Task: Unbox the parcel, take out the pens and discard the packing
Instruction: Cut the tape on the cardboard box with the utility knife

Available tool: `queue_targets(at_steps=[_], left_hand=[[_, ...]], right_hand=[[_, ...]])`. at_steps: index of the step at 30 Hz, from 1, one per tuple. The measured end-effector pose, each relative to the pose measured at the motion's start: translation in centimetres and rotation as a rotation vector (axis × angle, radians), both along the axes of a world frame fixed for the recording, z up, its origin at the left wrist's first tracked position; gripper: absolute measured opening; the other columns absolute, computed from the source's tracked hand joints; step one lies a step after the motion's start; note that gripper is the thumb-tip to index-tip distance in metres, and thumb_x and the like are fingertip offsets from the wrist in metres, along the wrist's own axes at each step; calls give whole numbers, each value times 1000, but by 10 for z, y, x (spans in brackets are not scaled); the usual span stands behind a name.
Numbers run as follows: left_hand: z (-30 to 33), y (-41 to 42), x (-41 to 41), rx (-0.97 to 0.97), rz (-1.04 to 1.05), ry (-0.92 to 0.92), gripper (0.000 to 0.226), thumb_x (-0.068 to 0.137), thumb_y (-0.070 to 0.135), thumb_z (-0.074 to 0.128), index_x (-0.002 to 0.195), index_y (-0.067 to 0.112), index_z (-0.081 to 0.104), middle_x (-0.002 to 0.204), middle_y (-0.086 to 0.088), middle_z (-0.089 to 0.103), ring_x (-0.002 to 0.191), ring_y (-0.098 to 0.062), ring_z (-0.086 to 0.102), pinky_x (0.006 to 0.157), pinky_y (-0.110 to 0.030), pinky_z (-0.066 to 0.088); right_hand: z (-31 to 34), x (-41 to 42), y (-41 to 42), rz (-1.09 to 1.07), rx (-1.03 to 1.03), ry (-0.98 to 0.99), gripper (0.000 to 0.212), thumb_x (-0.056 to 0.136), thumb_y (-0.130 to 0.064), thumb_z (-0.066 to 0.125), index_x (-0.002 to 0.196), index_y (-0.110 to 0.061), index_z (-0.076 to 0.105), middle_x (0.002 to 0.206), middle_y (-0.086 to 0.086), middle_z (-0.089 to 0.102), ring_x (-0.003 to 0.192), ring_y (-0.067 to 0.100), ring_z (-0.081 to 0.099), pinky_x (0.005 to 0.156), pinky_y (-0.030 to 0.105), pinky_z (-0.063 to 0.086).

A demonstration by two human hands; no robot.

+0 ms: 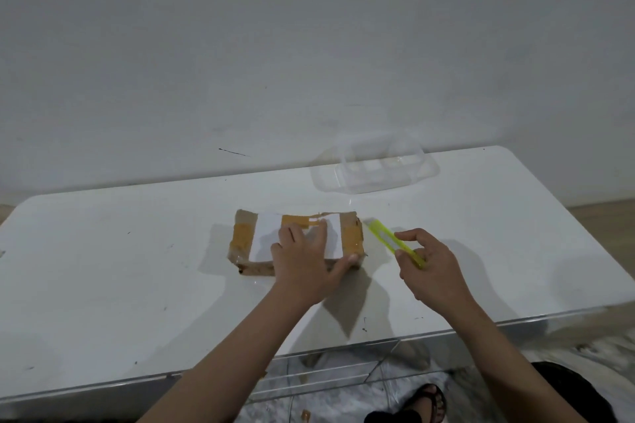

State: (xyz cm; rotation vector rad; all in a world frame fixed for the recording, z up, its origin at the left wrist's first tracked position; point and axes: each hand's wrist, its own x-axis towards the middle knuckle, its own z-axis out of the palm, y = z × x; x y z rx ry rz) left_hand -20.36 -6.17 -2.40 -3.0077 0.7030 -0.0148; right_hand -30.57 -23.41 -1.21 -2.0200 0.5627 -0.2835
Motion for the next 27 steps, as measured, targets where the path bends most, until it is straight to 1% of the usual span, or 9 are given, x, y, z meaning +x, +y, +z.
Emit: queue_targets(at_steps=[3, 7, 8, 10, 12, 14, 17, 20, 27], left_hand=[[0, -3, 3, 59, -24, 27, 84, 79, 80, 11, 149, 33, 13, 131, -19, 35, 116, -34, 35, 82, -38, 35], [3, 3, 10, 82, -70, -2, 84, 77, 82, 5, 148, 37, 15, 133, -19, 36, 118, -34, 35, 95, -45, 28], [3, 5, 12, 63, -83, -1, 92, 71, 84, -4, 147, 37, 18, 134, -19, 36, 122, -33, 33, 102, -48, 22], [3, 8, 19, -4, -141, 55, 107, 59, 87, -14, 146, 36, 23, 149, -18, 23, 139, -33, 15, 111, -55, -2], [1, 7, 26, -52, -203, 136, 107, 57, 88, -7, 145, 34, 24, 159, -9, -2, 145, -27, -11, 108, -57, -18], [-1, 6, 31, -82, -225, 187, 108, 58, 88, -1, 145, 31, 25, 160, -5, -6, 145, -24, -15, 108, -59, -17], [-3, 5, 27, -136, -169, 232, 109, 59, 92, 5, 145, 29, 24, 159, -6, 7, 146, -27, -3, 110, -62, -7], [-4, -1, 16, -168, -87, 270, 96, 70, 88, 19, 144, 27, 23, 158, -8, 8, 145, -30, -1, 110, -63, -3], [-3, -4, 18, -146, -24, 448, 89, 80, 78, 30, 149, 27, 6, 158, -8, -14, 143, -31, -20, 108, -62, -13]], right_hand=[[1, -2, -4, 17, -113, 43, 20, 86, -15, 56, 96, -33, 58, 63, 13, 62, 46, 18, 48, 45, 28, 41], [5, 0, -2, 25, -199, 30, 20, 87, -14, 57, 99, -30, 59, 57, 4, 55, 45, 17, 45, 42, 23, 36], [6, 2, -1, 27, -214, 31, 20, 87, -14, 57, 100, -28, 59, 56, 3, 53, 44, 16, 44, 41, 21, 34], [8, 5, 1, 37, -245, 47, 20, 87, -14, 57, 102, -27, 60, 55, 1, 51, 44, 14, 44, 40, 16, 32], [10, 8, 3, 52, -266, 71, 20, 87, -15, 56, 104, -25, 61, 54, -3, 48, 44, 11, 44, 39, 15, 32], [12, 10, 4, 60, -282, 93, 20, 88, -15, 56, 105, -23, 60, 53, -7, 46, 44, 10, 44, 40, 14, 33], [15, 13, 5, 64, -309, 116, 21, 88, -15, 55, 107, -22, 60, 54, -8, 46, 45, 11, 46, 43, 18, 33], [19, 18, 6, 76, -338, 131, 22, 88, -15, 55, 109, -22, 60, 57, -8, 49, 48, 12, 48, 45, 22, 34], [31, 28, 10, 124, -463, 200, 26, 88, -17, 52, 113, -20, 57, 62, -7, 48, 50, 9, 46, 46, 24, 32]])
